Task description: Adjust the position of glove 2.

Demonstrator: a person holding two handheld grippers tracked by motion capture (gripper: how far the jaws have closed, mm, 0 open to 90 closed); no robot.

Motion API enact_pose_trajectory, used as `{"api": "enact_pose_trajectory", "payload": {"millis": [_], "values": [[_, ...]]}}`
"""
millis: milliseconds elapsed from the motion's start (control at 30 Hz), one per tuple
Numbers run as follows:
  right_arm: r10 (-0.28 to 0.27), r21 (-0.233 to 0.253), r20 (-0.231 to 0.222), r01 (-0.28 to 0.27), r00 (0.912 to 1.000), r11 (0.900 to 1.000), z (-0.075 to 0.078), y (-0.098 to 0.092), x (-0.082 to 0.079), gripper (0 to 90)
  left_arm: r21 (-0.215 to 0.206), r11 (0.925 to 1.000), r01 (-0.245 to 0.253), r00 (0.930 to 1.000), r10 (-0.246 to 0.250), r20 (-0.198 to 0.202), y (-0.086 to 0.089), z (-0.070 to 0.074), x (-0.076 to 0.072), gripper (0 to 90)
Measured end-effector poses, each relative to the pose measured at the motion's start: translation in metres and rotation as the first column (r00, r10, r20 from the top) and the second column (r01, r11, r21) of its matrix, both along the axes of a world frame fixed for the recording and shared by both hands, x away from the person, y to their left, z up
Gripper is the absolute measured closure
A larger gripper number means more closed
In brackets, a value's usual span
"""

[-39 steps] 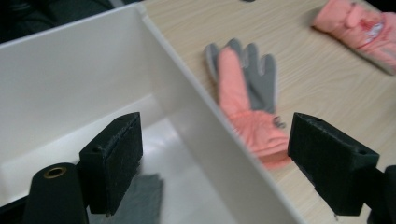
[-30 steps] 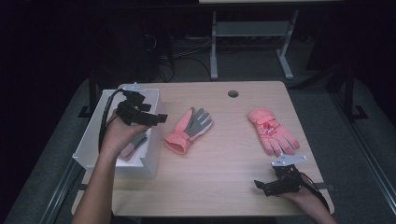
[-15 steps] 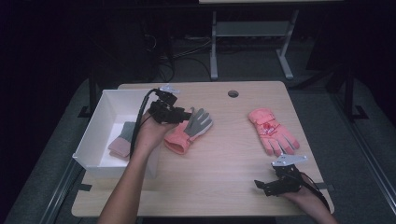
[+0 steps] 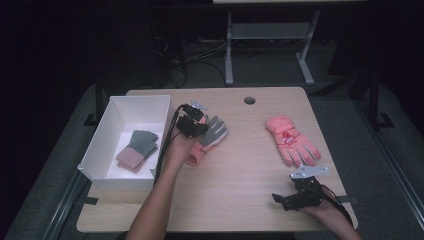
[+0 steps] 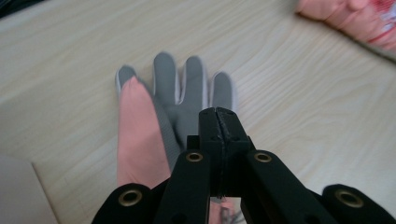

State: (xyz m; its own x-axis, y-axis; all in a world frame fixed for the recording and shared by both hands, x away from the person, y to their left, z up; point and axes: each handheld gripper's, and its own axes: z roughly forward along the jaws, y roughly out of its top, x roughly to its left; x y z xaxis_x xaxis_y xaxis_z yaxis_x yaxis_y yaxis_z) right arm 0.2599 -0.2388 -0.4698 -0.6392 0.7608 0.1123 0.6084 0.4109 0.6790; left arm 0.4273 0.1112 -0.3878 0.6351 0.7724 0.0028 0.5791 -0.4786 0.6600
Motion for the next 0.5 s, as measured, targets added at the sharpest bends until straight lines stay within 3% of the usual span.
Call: {"api": "enact_pose_trajectory", "payload": {"millis": [133,200,367,500], "values": [[0.003,-0.004,0.002,-0.003,1.0,1.0,0.0,0.0,0.0,2.0,0.022,0.9993,-0.031,0.9995,0.031,-0.004,0.002,-0.014,0.004,89.6],[0.0,0.002,0.0,0.0,1.0,1.0,0.0,0.0,-0.001,2.0,0.012,0.999,-0.042,0.9989,0.042,-0.02,0.004,-0.02,0.006,89.5],[0.007,-0.004,0.005,-0.007,1.0,1.0,-0.001,0.0,0.0,2.0,0.023,0.9988,-0.044,0.9972,0.045,-0.06,0.005,-0.035,0.01,89.5],[0.0,0.0,-0.001,0.0,1.0,1.0,0.0,0.0,-0.001,2.0,0.003,0.9993,-0.038,0.9955,0.038,-0.087,0.007,-0.041,0.01,89.6]]}}
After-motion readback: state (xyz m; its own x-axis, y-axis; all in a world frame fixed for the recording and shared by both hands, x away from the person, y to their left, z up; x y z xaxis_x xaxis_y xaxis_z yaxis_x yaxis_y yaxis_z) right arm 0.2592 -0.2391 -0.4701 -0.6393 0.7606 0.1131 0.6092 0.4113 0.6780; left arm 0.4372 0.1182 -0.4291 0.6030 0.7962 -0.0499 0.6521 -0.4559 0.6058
